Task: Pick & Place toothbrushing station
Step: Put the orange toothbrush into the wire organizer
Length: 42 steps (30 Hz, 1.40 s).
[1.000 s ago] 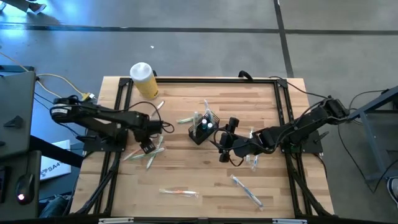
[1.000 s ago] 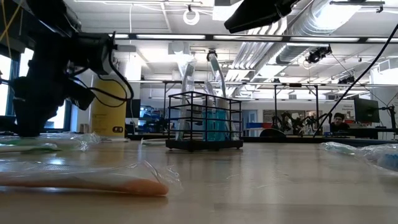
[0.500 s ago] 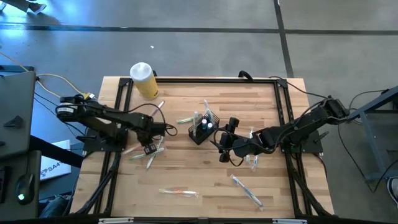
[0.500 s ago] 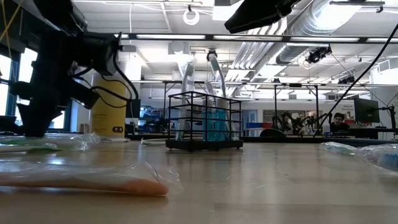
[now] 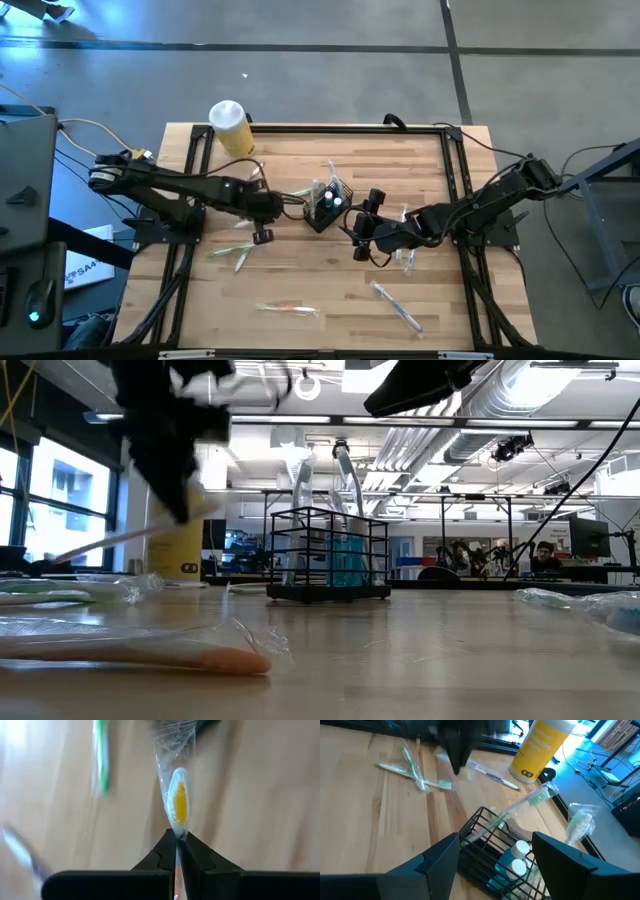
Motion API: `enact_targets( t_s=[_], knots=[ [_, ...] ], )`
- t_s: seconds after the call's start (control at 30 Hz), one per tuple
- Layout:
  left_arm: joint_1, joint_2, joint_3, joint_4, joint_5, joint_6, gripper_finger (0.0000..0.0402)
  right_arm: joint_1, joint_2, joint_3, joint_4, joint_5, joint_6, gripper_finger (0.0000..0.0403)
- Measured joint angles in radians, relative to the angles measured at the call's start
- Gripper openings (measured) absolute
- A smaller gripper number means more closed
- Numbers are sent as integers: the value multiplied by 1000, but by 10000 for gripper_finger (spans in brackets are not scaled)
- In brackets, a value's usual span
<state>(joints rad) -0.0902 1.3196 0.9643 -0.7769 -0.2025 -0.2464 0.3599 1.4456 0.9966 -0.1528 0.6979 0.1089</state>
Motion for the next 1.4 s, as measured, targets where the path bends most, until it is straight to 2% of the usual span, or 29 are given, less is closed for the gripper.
enact_targets(
  t_s=[0.07, 0.2, 0.4, 0.53, 0.7, 0.8, 0.9, 1.07, 1.23, 1.4],
  knots=[
    [-30, -46, 30, 61, -14, 47, 2, 0, 0, 0, -1, -1, 0, 243],
    [-84, -149, -13, 373, -28, 169, 1, 0, 0, 0, -1, -1, 7, 243],
    [-86, -246, -203, 895, -20, 279, 1, 0, 0, 0, -10, -1, 21, 243],
    [-12, -242, -356, 1228, -4, 291, 1, 0, 0, 0, -10, -1, 21, 243],
    [105, -236, -452, 1509, 188, 192, 0, 0, 0, 0, -10, -1, 21, 243],
    [143, -236, -463, 1549, 253, 159, 0, -4, 0, 0, -6, -1, 14, 243],
    [143, -234, -463, 1546, 248, 160, 0, -14, 0, 0, -7, -2, 11, 243],
    [143, -159, -464, 1595, 239, 163, 0, -29, 0, 0, -9, -3, 21, 243],
    [143, -82, -461, 1631, 206, 166, 0, -34, 0, 0, -9, -51, 22, 243],
    [144, -67, -459, 1656, 205, 214, 0, -33, 0, 0, -11, -63, 23, 243]
  ],
)
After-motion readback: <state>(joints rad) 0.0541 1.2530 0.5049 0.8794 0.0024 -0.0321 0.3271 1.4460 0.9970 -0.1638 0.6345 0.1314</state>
